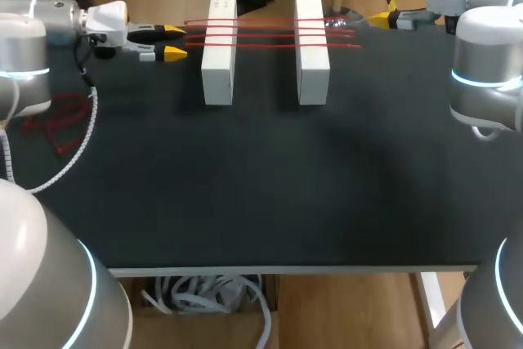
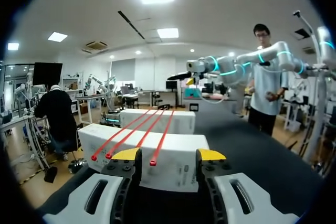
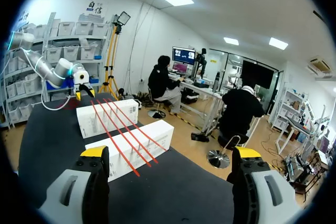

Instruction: Grab the tape and strap the tape.

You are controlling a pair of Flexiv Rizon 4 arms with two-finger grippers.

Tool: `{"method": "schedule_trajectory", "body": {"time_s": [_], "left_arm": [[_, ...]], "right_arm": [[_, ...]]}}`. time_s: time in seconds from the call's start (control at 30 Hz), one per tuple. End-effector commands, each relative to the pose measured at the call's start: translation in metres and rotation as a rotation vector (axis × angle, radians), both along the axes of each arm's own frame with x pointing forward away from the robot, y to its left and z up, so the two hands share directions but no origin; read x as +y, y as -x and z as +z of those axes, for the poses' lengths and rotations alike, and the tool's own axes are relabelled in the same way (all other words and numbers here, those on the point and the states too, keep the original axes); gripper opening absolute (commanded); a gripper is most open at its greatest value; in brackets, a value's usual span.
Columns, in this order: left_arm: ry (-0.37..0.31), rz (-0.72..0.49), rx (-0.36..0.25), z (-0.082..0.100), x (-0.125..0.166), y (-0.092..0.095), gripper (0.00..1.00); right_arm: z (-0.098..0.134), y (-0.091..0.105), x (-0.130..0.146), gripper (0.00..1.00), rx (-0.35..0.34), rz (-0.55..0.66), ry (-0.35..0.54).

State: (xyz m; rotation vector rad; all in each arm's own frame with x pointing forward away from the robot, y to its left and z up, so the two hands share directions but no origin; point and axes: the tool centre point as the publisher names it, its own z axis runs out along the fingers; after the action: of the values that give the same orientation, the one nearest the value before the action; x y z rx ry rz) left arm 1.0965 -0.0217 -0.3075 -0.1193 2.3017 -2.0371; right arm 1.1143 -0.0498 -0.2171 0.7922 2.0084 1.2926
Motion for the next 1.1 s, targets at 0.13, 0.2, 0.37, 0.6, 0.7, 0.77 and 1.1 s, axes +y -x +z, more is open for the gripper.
{"method": "schedule_trajectory", "body": {"time_s": [0.13,0.2,0.37,0.6,0.7,0.77,1.1], "left_arm": [[0.013,-0.025,0.005,-0.01,-0.001,-0.01,0.4],[0.014,-0.027,0.006,-0.011,-0.001,-0.01,0.38],[0.016,-0.032,0.01,-0.014,-0.001,-0.01,0.36],[0.018,-0.04,0.015,-0.017,-0.004,-0.01,0.31],[0.018,-0.042,0.016,-0.017,-0.004,-0.011,0.29],[0.019,-0.044,0.018,-0.018,-0.005,-0.011,0.29],[0.022,-0.043,0.022,-0.021,-0.006,-0.015,0.28]], "right_arm": [[0.0,0.0,0.0,1.0,0.001,0.001,0.001],[0.0,0.0,0.0,1.0,0.001,0.001,0.001],[0.0,0.0,0.0,1.0,0.001,0.001,0.001],[0.0,0.0,0.0,1.0,0.001,0.001,0.001],[0.0,0.0,0.0,1.0,0.001,0.001,0.001],[0.0,0.0,0.0,1.0,0.001,0.001,0.001],[0.0,0.0,0.0,1.0,0.001,0.001,0.001]]}}
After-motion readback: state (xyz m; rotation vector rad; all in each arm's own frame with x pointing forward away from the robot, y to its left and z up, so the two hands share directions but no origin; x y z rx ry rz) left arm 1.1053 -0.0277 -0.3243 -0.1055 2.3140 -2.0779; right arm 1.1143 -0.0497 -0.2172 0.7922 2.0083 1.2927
